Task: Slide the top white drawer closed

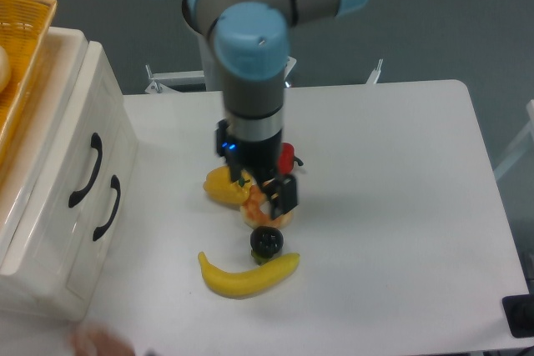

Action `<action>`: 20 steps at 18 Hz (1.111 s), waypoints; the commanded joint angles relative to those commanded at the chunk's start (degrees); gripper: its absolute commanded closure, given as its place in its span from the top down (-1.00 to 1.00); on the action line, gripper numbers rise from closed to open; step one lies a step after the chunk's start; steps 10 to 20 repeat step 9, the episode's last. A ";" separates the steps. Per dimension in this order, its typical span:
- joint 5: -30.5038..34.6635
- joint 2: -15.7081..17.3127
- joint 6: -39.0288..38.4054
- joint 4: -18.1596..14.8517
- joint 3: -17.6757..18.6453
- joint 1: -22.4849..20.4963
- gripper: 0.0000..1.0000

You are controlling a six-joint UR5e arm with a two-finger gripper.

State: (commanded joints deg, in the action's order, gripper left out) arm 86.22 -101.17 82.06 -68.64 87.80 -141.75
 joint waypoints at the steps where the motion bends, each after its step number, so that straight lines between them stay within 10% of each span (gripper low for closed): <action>1: -0.09 0.70 2.55 -0.35 0.27 -1.24 1.00; 20: -1.14 3.34 12.16 -1.85 2.02 -8.10 1.00</action>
